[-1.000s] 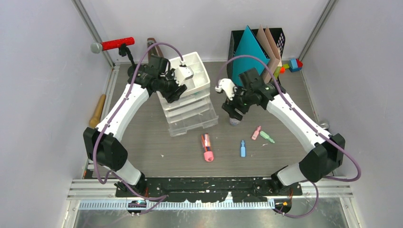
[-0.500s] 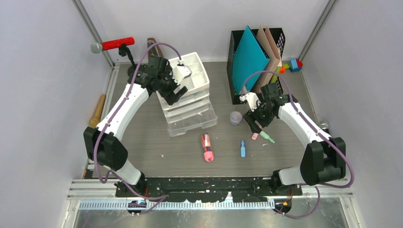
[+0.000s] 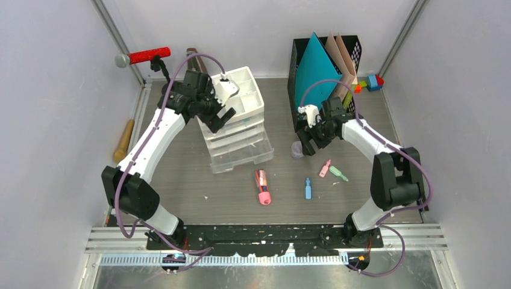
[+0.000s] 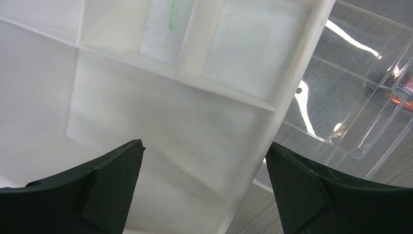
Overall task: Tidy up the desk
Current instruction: Pick up the stationery from the center of the board.
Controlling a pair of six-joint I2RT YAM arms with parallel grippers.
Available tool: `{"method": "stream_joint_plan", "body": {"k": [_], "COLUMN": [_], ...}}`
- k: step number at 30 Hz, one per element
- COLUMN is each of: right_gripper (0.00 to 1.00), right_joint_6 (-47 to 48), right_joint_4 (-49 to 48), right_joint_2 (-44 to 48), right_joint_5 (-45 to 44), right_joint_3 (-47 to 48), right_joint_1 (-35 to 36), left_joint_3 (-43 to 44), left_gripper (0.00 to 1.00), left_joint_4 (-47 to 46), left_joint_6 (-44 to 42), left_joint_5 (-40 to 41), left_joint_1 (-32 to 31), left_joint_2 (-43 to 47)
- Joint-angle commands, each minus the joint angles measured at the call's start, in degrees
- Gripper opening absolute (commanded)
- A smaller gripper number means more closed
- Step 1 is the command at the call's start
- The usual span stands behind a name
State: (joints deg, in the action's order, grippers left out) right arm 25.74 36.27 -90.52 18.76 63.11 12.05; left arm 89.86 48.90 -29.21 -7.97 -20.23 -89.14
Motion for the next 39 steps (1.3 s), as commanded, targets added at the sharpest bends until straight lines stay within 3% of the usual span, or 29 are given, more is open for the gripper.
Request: {"method": "stream_joint_plan", "body": {"k": [1,7,10,23,27,30,39], "right_gripper": [0.89,0.87,0.82,0.79,0.68,0.49,0.37], "right_joint_6": [-3.23,-2.91,-2.79,-1.45,-1.62,-1.79,-0.36], "right_joint_4": [-6.00,-7.88,-8.06,-5.81,-5.35,-3.02,5.39], "right_joint_2": [-3.59,-8.10,-10.19,-9.98,-9.69,-9.28,-1.13], "right_joint_5": [1.92,-0.25,-0.36,2.05,2.47,2.87,1.33], "right_joint_3": [3.90,5.62,6.44,5.93,6.09,7.37,12.41], "right_joint_1": [1.97,5.46,6.09,6.17,6.22,6.23,9.50], "left_joint_3": [0.54,1.01,1.09,1.21,0.97,1.17,2.25], "left_gripper": [1.00,1.00,1.00,1.00,1.00,1.00,1.00], "left_joint_4": [-0.58,-0.10,-0.12,0.27,0.03,0.08,-0.27], "left_joint_6": [1.53,1.49,1.57,1.35,1.41,1.76,5.25], "left_joint_5": [1.46,1.17,0.80,0.19,0.41,0.49,1.63], "left_joint_1": [0.84,0.80,0.84,0.80,0.81,0.80,0.81], "left_joint_2": [2.85,2.82,2.97,3.60,4.13,4.38,4.43]}}
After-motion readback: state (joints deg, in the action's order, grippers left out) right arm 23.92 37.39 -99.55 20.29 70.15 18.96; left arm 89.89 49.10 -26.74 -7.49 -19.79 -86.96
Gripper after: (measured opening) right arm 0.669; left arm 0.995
